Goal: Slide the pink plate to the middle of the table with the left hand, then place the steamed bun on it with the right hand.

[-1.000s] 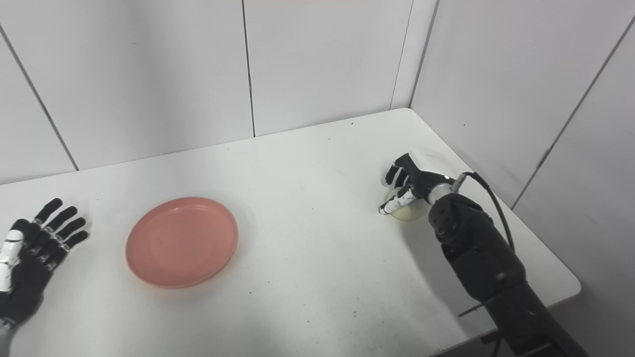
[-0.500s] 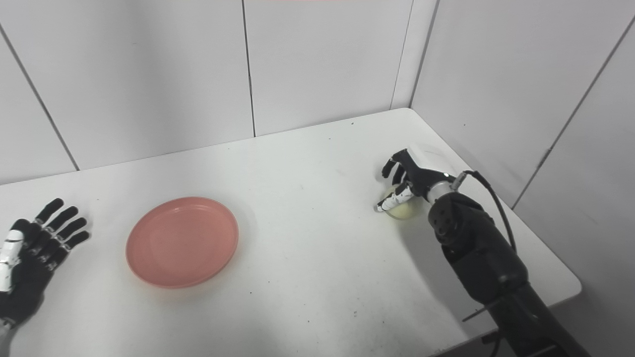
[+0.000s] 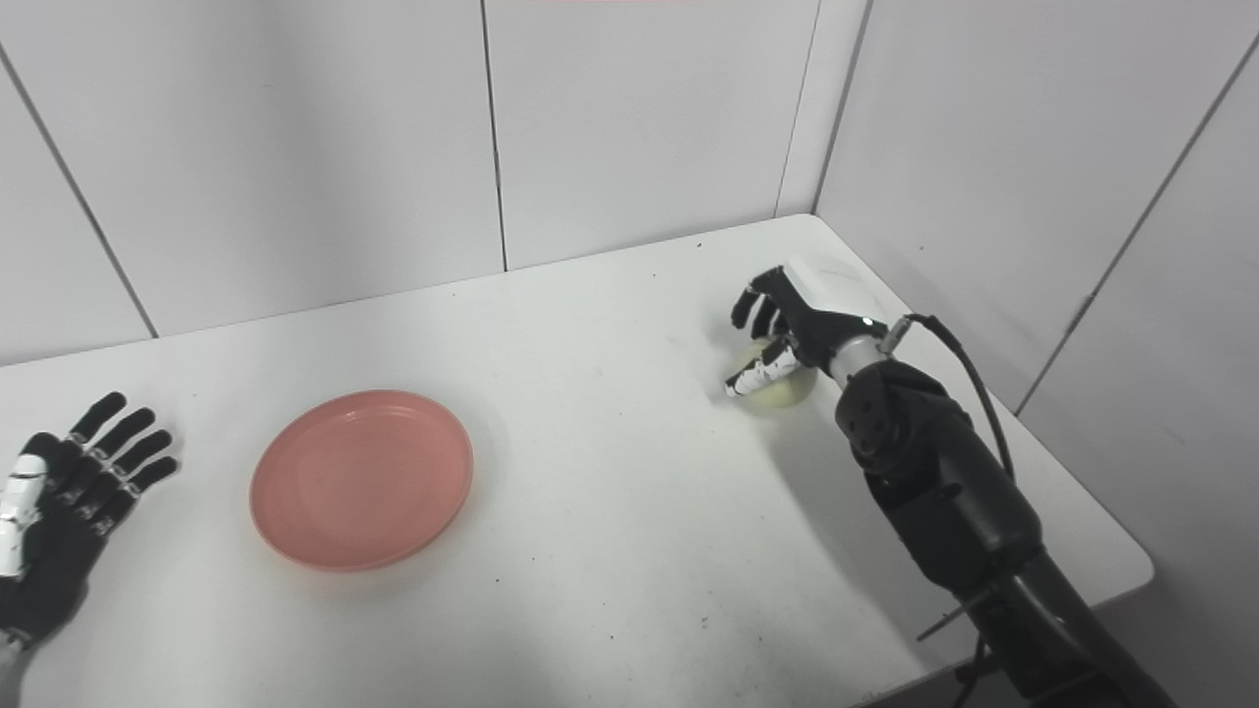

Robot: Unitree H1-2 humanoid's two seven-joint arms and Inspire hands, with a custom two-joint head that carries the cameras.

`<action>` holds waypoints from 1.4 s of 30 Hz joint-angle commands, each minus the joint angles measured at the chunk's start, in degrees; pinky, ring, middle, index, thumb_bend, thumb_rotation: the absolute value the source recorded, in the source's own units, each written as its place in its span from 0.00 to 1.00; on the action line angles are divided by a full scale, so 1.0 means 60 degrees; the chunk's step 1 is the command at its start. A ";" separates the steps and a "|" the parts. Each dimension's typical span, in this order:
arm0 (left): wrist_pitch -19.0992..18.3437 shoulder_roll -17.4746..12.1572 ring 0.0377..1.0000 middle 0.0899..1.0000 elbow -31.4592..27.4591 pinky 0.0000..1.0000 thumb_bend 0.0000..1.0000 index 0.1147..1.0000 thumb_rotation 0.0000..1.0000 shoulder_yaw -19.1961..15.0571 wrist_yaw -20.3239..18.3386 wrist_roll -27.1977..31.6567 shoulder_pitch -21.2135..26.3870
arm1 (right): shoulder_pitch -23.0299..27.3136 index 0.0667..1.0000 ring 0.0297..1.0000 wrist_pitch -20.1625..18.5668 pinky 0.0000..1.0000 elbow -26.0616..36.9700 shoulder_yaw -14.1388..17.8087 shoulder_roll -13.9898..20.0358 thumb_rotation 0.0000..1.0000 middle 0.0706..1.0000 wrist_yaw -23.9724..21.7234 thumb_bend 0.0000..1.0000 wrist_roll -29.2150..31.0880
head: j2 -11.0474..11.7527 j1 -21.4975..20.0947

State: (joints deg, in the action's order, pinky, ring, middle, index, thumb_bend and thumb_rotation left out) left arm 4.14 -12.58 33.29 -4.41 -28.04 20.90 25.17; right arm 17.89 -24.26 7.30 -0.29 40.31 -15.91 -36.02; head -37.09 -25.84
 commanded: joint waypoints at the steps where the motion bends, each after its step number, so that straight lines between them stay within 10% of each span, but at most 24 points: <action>1: -0.0837 0.0261 0.87 0.88 0.0457 0.85 0.55 0.88 0.91 0.0215 0.0308 -0.0318 -0.0815 | 0.0567 0.49 0.42 0.0157 0.37 0.0472 0.0011 0.0200 0.00 0.41 -0.0066 0.52 0.0016 | 0.0019 0.0104; 28: -0.2236 0.1672 0.93 0.93 -0.1766 0.92 0.45 0.93 1.00 0.1053 0.2437 -0.1122 -0.1225 | 0.4070 0.50 0.40 0.1181 0.35 0.0072 -0.3193 -0.2285 0.00 0.40 -0.1669 0.52 -0.0248 | 0.0454 0.3614; 42: -0.2186 0.2323 0.94 0.95 -0.1237 0.94 0.43 0.97 1.00 0.1000 0.2980 -0.1354 -0.0773 | 0.4858 0.50 0.40 0.1996 0.35 -0.1415 -0.4168 -0.3921 0.00 0.39 -0.1796 0.52 -0.0082 | 0.0544 0.5090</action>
State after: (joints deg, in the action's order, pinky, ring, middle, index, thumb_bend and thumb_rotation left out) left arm -3.30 0.96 21.86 1.49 -11.61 13.82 23.13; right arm 43.38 -15.01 -1.88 -25.67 17.32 -27.91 -36.52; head -33.84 4.65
